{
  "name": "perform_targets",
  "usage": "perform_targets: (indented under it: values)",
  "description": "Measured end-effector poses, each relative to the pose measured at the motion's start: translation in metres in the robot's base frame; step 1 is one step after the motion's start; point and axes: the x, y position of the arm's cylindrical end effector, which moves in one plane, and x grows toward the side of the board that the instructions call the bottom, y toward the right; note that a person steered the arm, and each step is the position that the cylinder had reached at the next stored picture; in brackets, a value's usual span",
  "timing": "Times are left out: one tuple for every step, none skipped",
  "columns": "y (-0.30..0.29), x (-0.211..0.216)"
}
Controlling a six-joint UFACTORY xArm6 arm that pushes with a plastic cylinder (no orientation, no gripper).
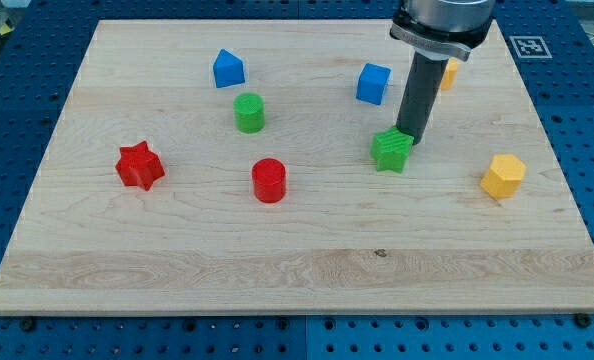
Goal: Push red circle towards bottom center
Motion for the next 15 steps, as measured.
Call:
perform_targets:
  values:
    - [-0.033, -0.023]
    - [-0.043, -0.023]
    - [-0.087, -0.023]
    - [-0.116, -0.023]
    - [-0.147, -0.023]
    - [-0.150, -0.009]
    - [-0.155, 0.012]
    - [-0.156, 0.012]
    - [-0.171, 0.021]
    - [-0.189, 0.036]
    - [-0.189, 0.037]
    - [-0.184, 0.076]
    - [-0.184, 0.076]
    - [-0.184, 0.080]
    - [-0.184, 0.070]
